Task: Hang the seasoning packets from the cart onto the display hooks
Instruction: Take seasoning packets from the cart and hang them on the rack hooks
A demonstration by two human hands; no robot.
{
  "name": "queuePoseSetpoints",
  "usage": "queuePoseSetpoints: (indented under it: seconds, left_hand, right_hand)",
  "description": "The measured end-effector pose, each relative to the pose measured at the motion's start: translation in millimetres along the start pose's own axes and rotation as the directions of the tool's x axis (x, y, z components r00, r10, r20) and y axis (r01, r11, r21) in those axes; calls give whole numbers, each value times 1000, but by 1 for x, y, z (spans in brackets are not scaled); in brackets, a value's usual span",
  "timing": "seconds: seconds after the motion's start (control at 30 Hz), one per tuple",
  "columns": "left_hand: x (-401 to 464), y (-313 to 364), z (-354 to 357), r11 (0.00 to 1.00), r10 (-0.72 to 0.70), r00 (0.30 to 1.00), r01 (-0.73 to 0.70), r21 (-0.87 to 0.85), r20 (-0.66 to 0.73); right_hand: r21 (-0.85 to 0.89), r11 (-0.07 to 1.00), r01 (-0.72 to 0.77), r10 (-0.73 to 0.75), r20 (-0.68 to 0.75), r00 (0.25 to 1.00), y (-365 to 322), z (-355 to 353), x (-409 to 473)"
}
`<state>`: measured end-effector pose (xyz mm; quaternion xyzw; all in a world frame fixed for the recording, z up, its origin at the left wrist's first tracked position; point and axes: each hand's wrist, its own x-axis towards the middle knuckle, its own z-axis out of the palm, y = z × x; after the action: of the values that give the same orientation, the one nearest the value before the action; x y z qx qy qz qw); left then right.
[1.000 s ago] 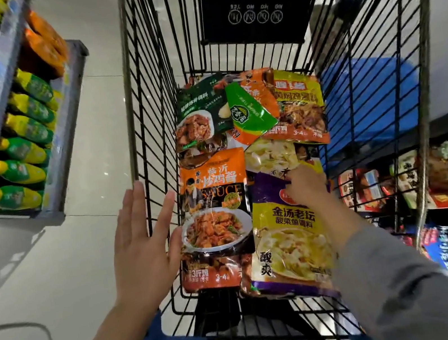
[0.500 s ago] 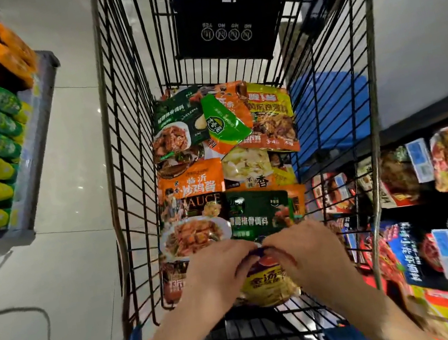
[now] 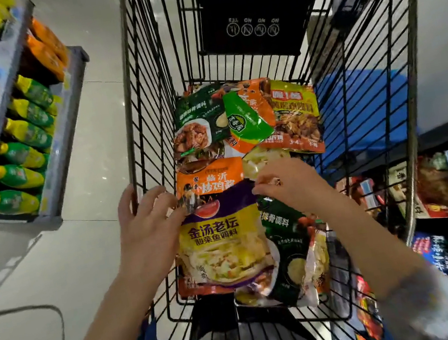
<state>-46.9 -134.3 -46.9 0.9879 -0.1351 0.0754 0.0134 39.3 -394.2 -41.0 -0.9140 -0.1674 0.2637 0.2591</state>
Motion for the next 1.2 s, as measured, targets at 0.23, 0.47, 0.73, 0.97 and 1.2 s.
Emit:
queuePoseSetpoints:
  seconds: [0.23, 0.47, 0.73, 0.97, 1.2]
  left_hand:
    - [-1, -6, 17, 986, -133, 988, 139, -87, 73]
    - [-4, -6, 22, 984, -138, 989, 131, -119, -52]
    - [0, -6, 19, 986, -131, 989, 123, -115, -65]
    - [5, -7, 19, 991, -111, 992, 105, -84, -65]
    - [5, -9, 18, 990, -99, 992, 90, -109, -78]
  right_hand:
    - [261, 943, -207, 233, -73, 970, 19, 20, 99]
    - [323, 826, -462, 509, -75, 858, 24, 40, 208]
    - [326, 896, -302, 425, -428, 797, 16, 0, 123]
    - [86, 959, -269, 265, -600, 755, -11, -23, -22]
    - [391, 870, -299, 492, -667, 560, -37, 14, -116]
